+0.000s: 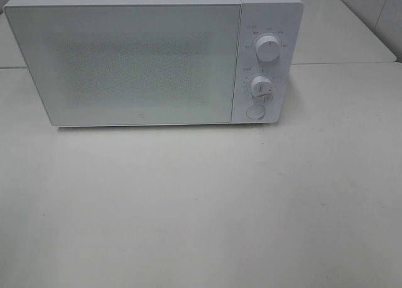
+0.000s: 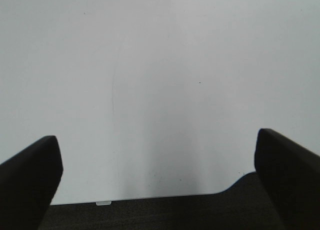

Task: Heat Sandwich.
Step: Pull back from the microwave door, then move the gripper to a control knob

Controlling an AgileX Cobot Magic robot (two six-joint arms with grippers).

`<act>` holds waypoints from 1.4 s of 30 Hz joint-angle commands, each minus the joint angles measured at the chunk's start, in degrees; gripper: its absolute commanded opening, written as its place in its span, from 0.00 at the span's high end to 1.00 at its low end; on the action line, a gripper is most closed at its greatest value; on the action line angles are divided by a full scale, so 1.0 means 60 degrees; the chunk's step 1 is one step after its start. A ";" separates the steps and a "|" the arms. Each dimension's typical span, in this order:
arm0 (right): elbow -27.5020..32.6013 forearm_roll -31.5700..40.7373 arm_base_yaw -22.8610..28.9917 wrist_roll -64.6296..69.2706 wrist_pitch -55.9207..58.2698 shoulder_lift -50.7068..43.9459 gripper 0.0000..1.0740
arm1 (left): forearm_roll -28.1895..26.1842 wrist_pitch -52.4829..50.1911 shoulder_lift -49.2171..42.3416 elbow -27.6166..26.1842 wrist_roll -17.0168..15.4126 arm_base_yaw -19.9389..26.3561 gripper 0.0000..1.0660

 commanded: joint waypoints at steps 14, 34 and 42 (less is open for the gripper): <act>0.0010 0.0019 -0.0038 -0.0076 -0.0048 -0.0258 0.29 | -0.0086 -0.0181 -0.2846 0.0105 0.0057 0.0019 0.06; 0.0010 0.0019 -0.0038 -0.0076 -0.0048 -0.0210 0.29 | -0.0105 -0.0181 -0.2865 0.0105 0.0057 0.0019 0.06; 0.0010 0.0019 -0.0038 -0.0076 -0.0048 -0.0210 0.29 | -0.0105 -0.0181 -0.2865 0.0105 0.0057 0.0019 0.06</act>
